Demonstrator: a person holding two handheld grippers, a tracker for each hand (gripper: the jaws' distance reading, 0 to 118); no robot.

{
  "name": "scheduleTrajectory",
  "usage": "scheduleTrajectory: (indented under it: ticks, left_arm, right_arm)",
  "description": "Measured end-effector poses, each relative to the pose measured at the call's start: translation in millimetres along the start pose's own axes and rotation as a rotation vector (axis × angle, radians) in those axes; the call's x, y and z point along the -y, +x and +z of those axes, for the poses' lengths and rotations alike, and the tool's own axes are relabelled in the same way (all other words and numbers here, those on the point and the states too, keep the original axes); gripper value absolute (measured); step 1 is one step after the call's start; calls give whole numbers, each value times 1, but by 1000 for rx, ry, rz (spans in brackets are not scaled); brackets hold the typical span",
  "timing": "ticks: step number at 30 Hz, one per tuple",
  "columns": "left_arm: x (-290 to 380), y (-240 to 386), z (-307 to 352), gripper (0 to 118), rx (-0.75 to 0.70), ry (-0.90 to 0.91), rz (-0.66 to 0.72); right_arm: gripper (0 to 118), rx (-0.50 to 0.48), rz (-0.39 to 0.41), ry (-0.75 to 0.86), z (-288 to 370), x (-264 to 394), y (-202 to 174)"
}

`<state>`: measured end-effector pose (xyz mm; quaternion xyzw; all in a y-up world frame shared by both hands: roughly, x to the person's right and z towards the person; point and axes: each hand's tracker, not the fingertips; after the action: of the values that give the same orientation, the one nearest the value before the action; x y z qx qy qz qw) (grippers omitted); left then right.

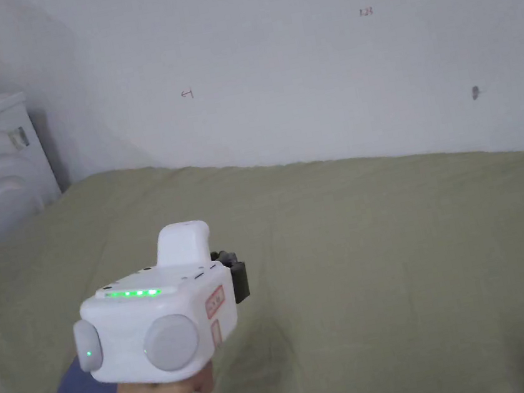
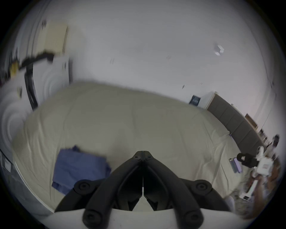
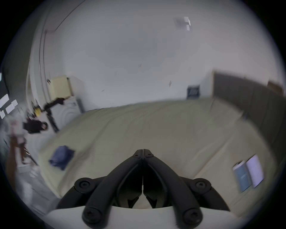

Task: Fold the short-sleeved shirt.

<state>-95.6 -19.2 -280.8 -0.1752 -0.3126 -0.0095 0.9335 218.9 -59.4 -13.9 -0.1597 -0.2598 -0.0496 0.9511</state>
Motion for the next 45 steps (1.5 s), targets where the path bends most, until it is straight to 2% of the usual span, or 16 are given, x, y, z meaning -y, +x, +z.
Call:
scheduleTrajectory:
  ticks: [4, 6, 9, 15, 20, 27, 28, 29, 30, 31, 32, 33, 34, 37, 44, 45]
  left_arm:
    - [25, 70, 19, 0, -2, 109, -92]
    - [31, 107, 41, 0, -4, 149, -115]
    - [31, 126, 56, 0, -12, 157, -78]
    - [26, 143, 73, 0, 0, 176, -126]
    - [24, 139, 74, 0, -3, 182, -158]
    - [20, 131, 70, 0, -20, 181, -133]
    - [20, 133, 71, 3, -24, 187, -143]
    - [19, 132, 70, 18, -36, 188, -159]
    - [20, 132, 69, 68, -36, 184, -165]
    - [19, 132, 67, 110, -47, 167, -173]
    - [21, 131, 64, 118, -40, 155, -167]
    - [24, 127, 68, 118, -88, 193, -92]
    - [21, 130, 64, 118, -42, 170, -143]
    - [21, 119, 64, 118, -51, 152, -130]
    - [20, 121, 67, 118, -22, 151, -185]
    - [16, 127, 72, 118, -86, 130, -180]
  right_arm:
    - [1, 130, 129, 148, 34, -12, -19]
    - [1, 200, 146, 203, 49, -11, -24]
    - [1, 190, 132, 220, 67, -9, -24]
    - [1, 185, 132, 227, 83, -8, -16]
    - [1, 162, 94, 224, 84, -11, -11]
    - [1, 167, 104, 231, 81, -15, -11]
    - [3, 169, 102, 233, 80, -16, -11]
    - [14, 169, 100, 236, 80, -16, -10]
    - [48, 176, 98, 237, 80, -17, -9]
    - [87, 179, 94, 238, 78, -18, -7]
    - [118, 183, 93, 225, 76, -20, -6]
    - [118, 178, 95, 207, 73, -20, -4]
    - [118, 196, 89, 228, 69, -18, -1]
    - [118, 185, 90, 233, 55, -22, 6]
    - [118, 174, 75, 231, 76, -22, -3]
    - [118, 170, 77, 227, 75, -24, -2]
